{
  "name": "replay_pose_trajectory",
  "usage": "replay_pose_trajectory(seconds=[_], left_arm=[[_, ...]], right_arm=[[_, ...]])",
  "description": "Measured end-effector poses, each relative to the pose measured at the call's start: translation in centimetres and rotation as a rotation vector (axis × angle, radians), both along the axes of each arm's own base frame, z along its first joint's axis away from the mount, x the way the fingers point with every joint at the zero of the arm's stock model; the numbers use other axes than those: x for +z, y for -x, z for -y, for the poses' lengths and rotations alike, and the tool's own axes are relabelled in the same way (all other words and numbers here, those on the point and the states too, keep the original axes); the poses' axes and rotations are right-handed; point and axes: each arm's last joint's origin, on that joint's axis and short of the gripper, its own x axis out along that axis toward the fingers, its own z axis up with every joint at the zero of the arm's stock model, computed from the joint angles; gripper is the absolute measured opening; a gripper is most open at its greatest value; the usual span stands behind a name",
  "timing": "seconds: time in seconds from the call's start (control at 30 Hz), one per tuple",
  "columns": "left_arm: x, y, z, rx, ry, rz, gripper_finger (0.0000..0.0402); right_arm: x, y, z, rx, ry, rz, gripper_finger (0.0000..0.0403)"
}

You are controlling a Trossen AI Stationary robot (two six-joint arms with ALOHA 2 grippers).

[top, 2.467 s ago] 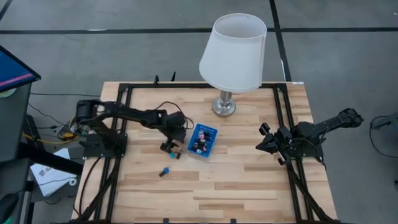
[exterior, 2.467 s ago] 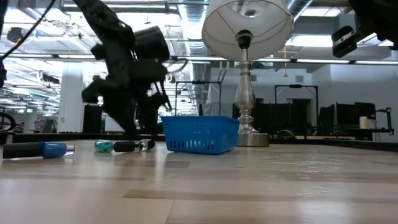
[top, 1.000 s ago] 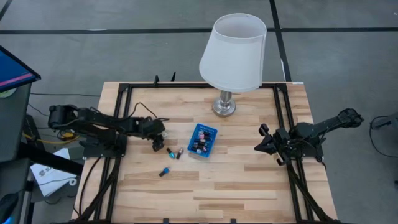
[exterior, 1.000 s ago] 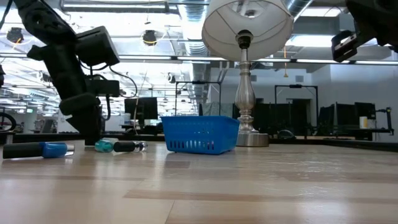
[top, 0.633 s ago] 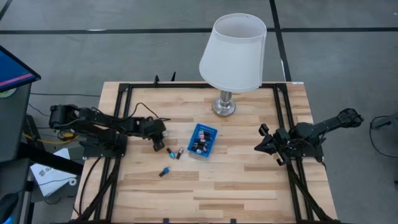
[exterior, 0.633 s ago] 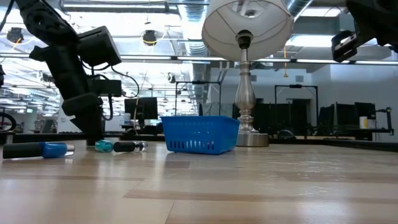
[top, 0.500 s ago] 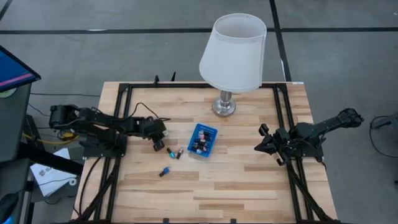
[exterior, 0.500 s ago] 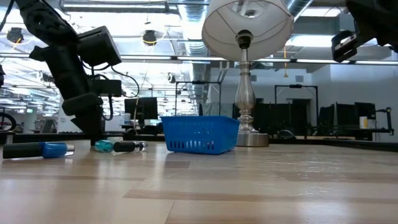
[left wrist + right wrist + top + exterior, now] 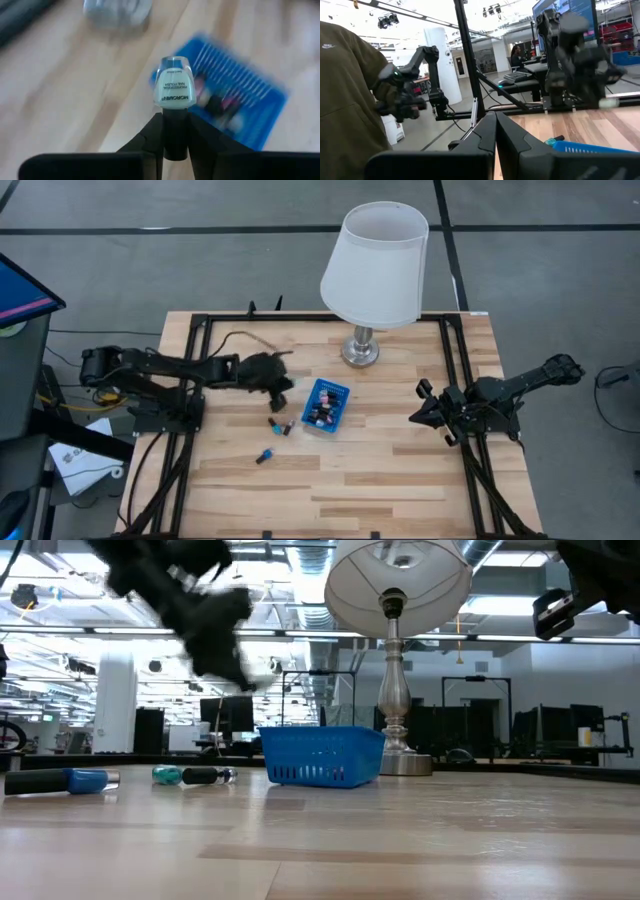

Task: Pick & Place Nail Polish
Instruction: Put the sky blue nail polish into the blue basket, then put the top blue nail polish into the blue basket

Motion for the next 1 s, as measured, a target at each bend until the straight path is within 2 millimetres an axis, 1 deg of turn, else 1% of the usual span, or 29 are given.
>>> replay_pose_trajectory(seconds=[0.07, 0.17, 0.23, 0.27, 0.37, 0.47, 0.6, 0.67, 0.77, 0.87, 1.0], left_arm=[[1.2, -1.4, 0.2, -0.032, -0.025, 0.040, 0.0050], [1.5, -3.7, 0.9, -0.083, -0.046, 0.026, 0.0050], [1.3, -5.3, 1.6, -0.138, -0.045, 0.020, 0.0050], [0.9, -6.1, 2.0, -0.161, -0.043, 0.009, 0.0050], [-1.0, -8.0, 3.3, -0.216, -0.027, -0.058, 0.0050], [-2.7, -9.3, 4.2, -0.244, -0.025, -0.103, 0.0050], [-5.1, -10.0, 5.0, -0.265, -0.021, -0.175, 0.0050], [-5.8, -10.1, 5.1, -0.264, -0.025, -0.197, 0.0056], [-6.2, -10.2, 5.1, -0.250, -0.040, -0.208, 0.0079], [-5.7, -10.1, 5.1, -0.255, -0.053, -0.192, 0.0114], [-3.4, -9.7, 5.0, -0.297, -0.098, -0.134, 0.0179]], right_arm=[[0.0, 0.0, 0.0, 0.000, 0.000, 0.000, 0.0000], [0.0, 0.0, 0.0, 0.000, 0.000, 0.000, 0.0000], [0.0, 0.0, 0.0, 0.000, 0.000, 0.000, 0.0000], [0.0, 0.0, 0.0, -0.001, 0.000, 0.000, 0.0000], [0.0, 0.0, 0.0, 0.000, 0.000, 0.000, 0.0000], [0.0, 0.0, 0.0, 0.000, 0.000, 0.000, 0.0000], [0.0, 0.0, 0.0, 0.000, 0.000, 0.000, 0.0000], [0.0, 0.0, 0.0, 0.000, 0.000, 0.000, 0.0000], [0.0, 0.0, 0.0, 0.000, 0.000, 0.000, 0.0000], [0.0, 0.0, 0.0, 0.000, 0.000, 0.000, 0.0000], [0.0, 0.0, 0.0, 0.000, 0.000, 0.000, 0.0000]])
